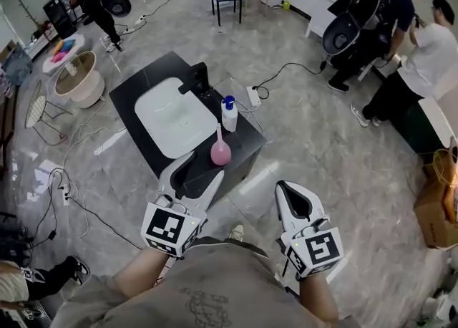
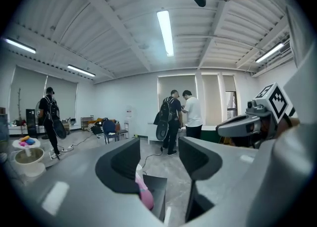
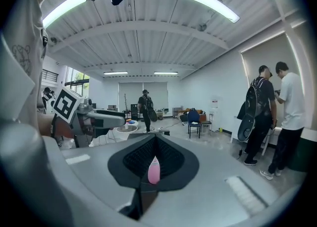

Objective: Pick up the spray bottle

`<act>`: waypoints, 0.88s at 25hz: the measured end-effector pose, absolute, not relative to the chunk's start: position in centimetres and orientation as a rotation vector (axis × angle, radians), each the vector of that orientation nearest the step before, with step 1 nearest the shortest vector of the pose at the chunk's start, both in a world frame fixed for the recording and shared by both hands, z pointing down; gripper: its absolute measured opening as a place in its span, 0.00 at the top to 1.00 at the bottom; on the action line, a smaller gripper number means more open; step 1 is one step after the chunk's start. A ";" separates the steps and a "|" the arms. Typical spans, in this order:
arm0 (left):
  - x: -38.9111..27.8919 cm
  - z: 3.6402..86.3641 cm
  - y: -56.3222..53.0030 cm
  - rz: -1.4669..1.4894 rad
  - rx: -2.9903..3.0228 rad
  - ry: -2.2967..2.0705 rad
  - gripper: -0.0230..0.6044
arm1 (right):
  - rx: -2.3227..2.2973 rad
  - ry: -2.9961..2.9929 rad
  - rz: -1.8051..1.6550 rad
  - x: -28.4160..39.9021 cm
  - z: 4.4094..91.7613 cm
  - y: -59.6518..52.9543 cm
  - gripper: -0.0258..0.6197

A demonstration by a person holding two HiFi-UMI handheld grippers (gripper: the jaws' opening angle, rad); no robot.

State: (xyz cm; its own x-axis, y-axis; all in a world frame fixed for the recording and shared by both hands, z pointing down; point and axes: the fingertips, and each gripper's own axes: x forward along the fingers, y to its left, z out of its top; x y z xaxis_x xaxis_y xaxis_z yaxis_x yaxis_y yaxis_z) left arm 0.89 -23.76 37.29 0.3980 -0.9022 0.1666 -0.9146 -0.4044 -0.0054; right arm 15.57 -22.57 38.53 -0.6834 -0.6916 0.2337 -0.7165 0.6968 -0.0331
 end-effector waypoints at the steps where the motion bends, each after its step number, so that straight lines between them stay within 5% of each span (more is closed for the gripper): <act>1: 1.0 37.2 -24.2 0.213 2.544 -1.678 0.59 | 1.122 -2.709 0.179 15.8 38.6 -23.1 0.92; 22: 0.3 37.0 -28.2 0.287 2.566 -1.629 0.55 | 1.113 -2.711 0.258 13.8 38.8 -28.7 0.92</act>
State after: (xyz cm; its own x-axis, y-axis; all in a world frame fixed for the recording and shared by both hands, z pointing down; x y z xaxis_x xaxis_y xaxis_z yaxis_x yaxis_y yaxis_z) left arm 0.31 -28.16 37.04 0.4141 -0.8869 0.2046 -0.9035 -0.4279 -0.0260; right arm 13.85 -28.71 38.77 -0.6970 -0.6727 0.2484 -0.7075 0.7015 -0.0852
